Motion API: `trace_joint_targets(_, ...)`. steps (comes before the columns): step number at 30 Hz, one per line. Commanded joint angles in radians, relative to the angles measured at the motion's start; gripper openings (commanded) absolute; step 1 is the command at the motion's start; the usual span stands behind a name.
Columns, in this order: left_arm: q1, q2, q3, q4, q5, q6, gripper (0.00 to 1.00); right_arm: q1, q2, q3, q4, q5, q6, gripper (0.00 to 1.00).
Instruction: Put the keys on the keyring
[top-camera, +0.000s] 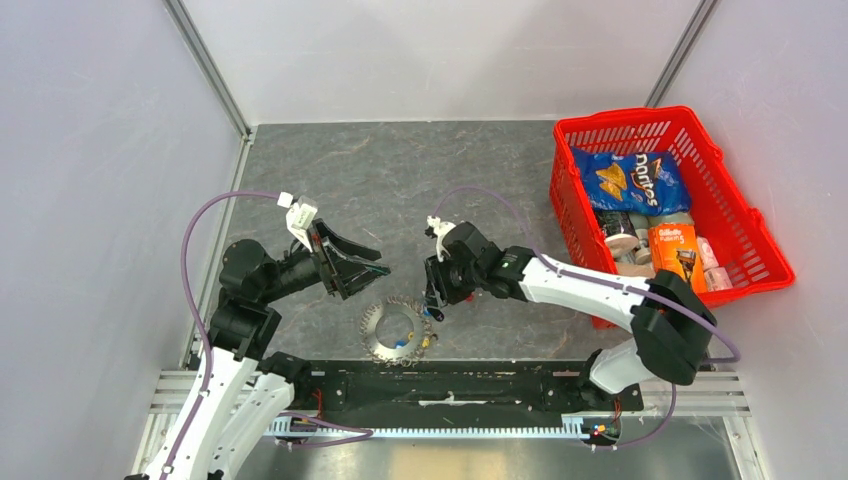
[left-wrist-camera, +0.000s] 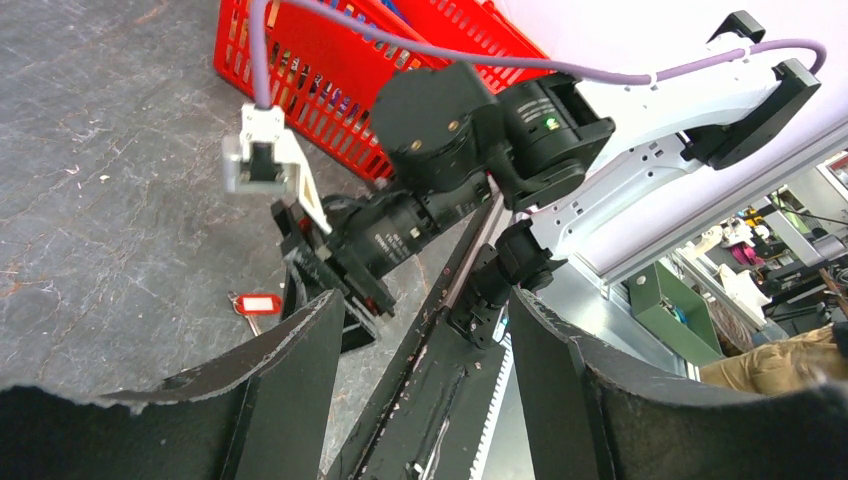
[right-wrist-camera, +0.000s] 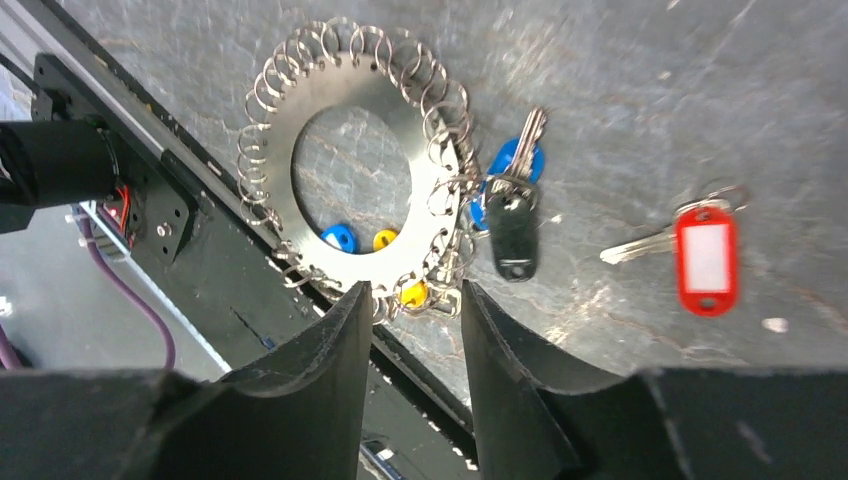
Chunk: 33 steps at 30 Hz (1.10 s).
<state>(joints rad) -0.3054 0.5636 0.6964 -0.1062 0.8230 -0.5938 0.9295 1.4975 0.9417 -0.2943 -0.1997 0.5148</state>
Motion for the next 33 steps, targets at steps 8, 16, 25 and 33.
trace_joint_targets(8, -0.004, -0.001, -0.007, 0.027, 0.031, 0.023, 0.68, -0.023, 0.087, 0.128, -0.021, 0.049, -0.175, 0.48)
trace_joint_targets(16, -0.004, -0.009, -0.009, 0.025, 0.033, 0.023, 0.68, -0.023, 0.220, 0.233, -0.028, -0.018, -0.209, 0.49)
trace_joint_targets(25, -0.004, -0.011, -0.009, 0.025, 0.039, 0.022, 0.68, -0.021, 0.267, 0.242, -0.039, -0.090, -0.208, 0.50)
trace_joint_targets(33, -0.004, -0.012, -0.011, 0.025, 0.040, 0.021, 0.68, -0.011, 0.218, 0.193, -0.045, -0.106, -0.187, 0.50)
